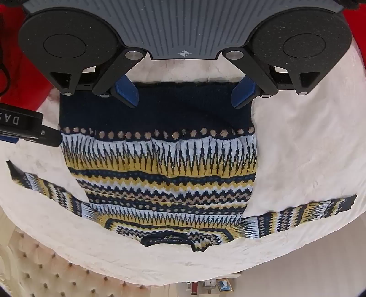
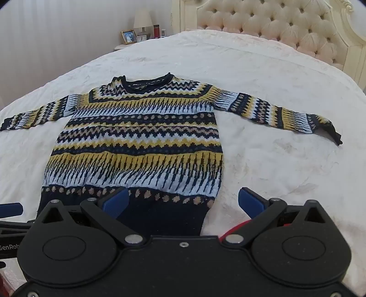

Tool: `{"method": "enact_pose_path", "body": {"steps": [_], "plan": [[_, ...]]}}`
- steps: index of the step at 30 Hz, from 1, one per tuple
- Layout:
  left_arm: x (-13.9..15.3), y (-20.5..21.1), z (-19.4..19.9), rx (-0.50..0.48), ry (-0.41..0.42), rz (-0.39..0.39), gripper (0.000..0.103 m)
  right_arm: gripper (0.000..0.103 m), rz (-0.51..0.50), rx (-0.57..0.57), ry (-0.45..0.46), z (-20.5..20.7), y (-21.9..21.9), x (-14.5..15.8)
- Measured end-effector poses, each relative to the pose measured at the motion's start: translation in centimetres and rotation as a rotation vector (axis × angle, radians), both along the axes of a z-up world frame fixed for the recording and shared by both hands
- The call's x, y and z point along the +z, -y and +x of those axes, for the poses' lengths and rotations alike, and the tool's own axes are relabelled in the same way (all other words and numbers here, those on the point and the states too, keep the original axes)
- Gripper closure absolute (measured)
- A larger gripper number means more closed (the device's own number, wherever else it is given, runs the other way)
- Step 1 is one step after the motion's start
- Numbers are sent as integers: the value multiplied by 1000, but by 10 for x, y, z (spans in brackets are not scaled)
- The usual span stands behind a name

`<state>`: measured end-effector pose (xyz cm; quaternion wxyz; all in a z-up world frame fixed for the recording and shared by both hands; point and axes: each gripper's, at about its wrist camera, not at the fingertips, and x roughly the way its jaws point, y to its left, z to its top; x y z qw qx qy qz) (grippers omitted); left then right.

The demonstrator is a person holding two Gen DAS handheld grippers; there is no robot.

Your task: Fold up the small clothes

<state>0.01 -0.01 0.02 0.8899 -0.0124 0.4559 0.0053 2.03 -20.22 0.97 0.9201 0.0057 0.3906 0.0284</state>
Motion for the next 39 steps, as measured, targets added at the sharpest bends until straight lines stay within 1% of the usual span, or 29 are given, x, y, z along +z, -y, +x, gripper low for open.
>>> {"method": "enact_pose_path", "body": {"steps": [8, 9, 13, 14, 19, 23, 39], "plan": [[0, 5, 5, 3, 1, 14, 14, 2, -4, -4, -3, 1, -1, -1], [4, -2, 1, 7, 12, -9, 14, 2, -5, -5, -3, 1, 0, 2], [3, -3, 0, 13, 13, -11, 14, 2, -1, 2, -10, 4, 2, 8], [3, -3, 0, 14, 12, -12, 14, 2, 0, 2, -11, 4, -2, 3], [2, -4, 1, 16, 12, -12, 14, 2, 5, 3, -13, 3, -3, -3], [1, -4, 1, 17, 12, -12, 14, 2, 13, -2, -27, 6, -2, -2], [-3, -7, 3, 17, 3, -23, 14, 2, 13, 3, -36, 7, -7, -4]]}}
